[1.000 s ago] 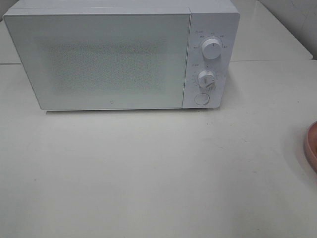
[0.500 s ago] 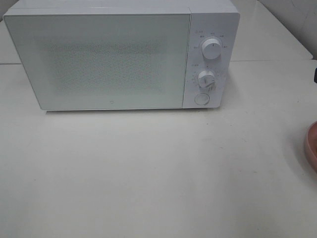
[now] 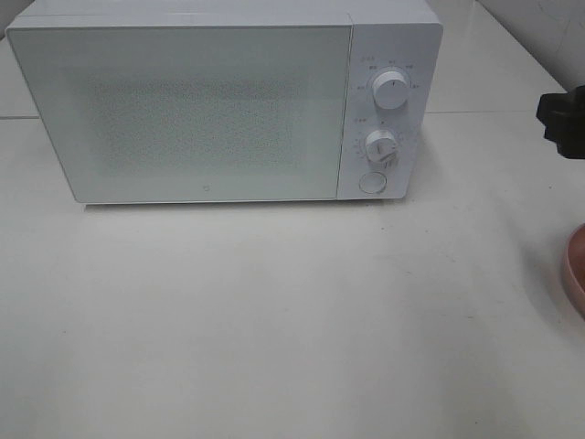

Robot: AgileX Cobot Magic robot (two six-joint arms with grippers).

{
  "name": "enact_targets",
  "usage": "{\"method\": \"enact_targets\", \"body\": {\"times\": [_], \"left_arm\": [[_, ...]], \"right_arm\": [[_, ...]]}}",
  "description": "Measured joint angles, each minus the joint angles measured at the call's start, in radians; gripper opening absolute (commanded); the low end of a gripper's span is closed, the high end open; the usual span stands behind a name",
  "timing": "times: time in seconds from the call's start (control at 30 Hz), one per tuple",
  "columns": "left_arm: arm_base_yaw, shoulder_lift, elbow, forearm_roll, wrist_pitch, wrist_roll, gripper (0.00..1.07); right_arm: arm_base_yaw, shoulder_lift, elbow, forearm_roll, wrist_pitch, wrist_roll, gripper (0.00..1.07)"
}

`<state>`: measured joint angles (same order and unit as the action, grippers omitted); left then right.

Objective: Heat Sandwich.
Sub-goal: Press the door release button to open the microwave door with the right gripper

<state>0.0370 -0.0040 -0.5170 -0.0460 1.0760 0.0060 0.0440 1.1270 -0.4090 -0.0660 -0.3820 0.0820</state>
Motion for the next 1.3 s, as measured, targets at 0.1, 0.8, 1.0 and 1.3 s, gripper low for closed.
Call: {"method": "enact_targets", "body": {"times": [0.1,0.8,1.0,1.3], "left_arm": [[0.0,0.0,0.0,0.0,0.0,0.0,0.98],[0.0,0.0,0.0,0.0,0.0,0.0,0.98],[0.0,0.0,0.0,0.0,0.0,0.0,0.98],[0.0,0.0,0.0,0.0,0.0,0.0,0.98]], "right_arm": [[0.0,0.041,0.041,0.0,-0.127,0.0,0.75],[0.42,0.317,0.163,0.488,-0.582,-0.264,0.74],[0.511,0.384,0.164,0.579,-0.635,-0.285,0.74],[0.694,0.536,0.153,0.788,-0.752,-0.35,0.74]]}}
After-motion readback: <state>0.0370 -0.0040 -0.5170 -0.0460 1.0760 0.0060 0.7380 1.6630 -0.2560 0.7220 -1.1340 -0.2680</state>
